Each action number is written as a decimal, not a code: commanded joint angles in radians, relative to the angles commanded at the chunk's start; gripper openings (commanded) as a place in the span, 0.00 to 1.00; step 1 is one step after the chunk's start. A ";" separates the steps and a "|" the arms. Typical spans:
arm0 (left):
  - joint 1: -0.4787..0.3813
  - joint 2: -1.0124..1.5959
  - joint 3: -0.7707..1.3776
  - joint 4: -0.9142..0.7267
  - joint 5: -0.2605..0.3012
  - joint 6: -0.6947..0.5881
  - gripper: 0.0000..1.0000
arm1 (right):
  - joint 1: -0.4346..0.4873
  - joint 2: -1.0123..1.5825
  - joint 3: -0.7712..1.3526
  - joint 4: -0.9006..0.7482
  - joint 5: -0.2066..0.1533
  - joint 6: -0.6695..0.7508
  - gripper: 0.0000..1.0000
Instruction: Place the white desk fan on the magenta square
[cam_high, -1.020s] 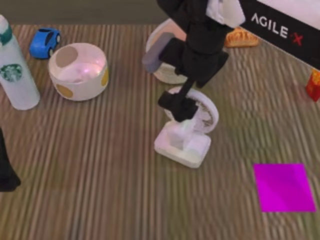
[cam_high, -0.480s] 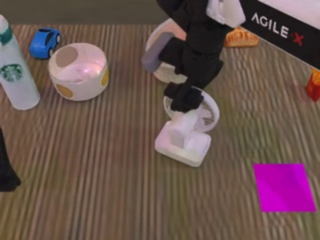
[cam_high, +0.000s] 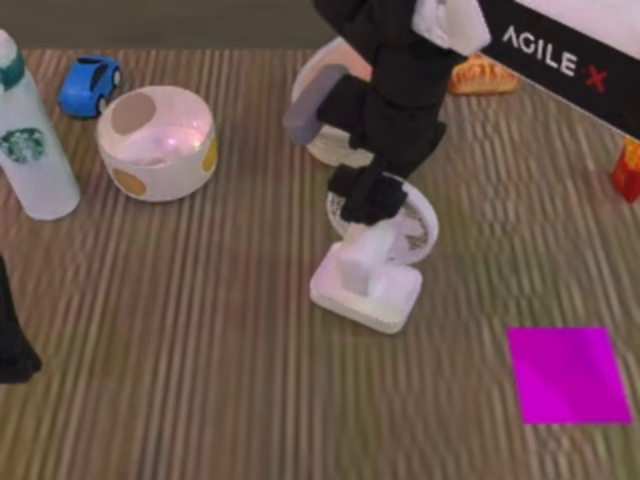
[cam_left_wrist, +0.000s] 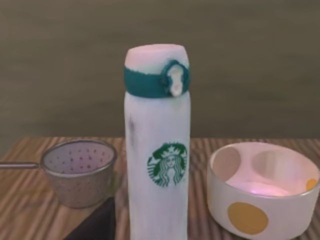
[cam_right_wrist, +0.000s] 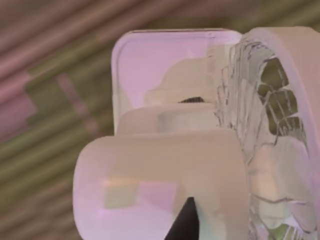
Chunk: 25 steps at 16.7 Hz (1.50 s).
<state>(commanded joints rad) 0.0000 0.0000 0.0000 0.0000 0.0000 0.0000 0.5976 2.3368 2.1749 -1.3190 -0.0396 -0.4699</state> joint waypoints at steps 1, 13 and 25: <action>0.000 0.000 0.000 0.000 0.000 0.000 1.00 | 0.000 0.000 0.000 0.000 0.000 0.000 0.00; 0.000 0.000 0.000 0.000 0.000 0.000 1.00 | 0.004 0.064 0.302 -0.230 0.000 0.001 0.00; 0.000 0.000 0.000 0.000 0.000 0.000 1.00 | -0.050 0.030 0.225 -0.259 -0.008 0.155 0.00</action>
<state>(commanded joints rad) 0.0000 0.0000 0.0000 0.0000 0.0000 0.0000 0.5472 2.3669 2.3996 -1.5783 -0.0474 -0.3147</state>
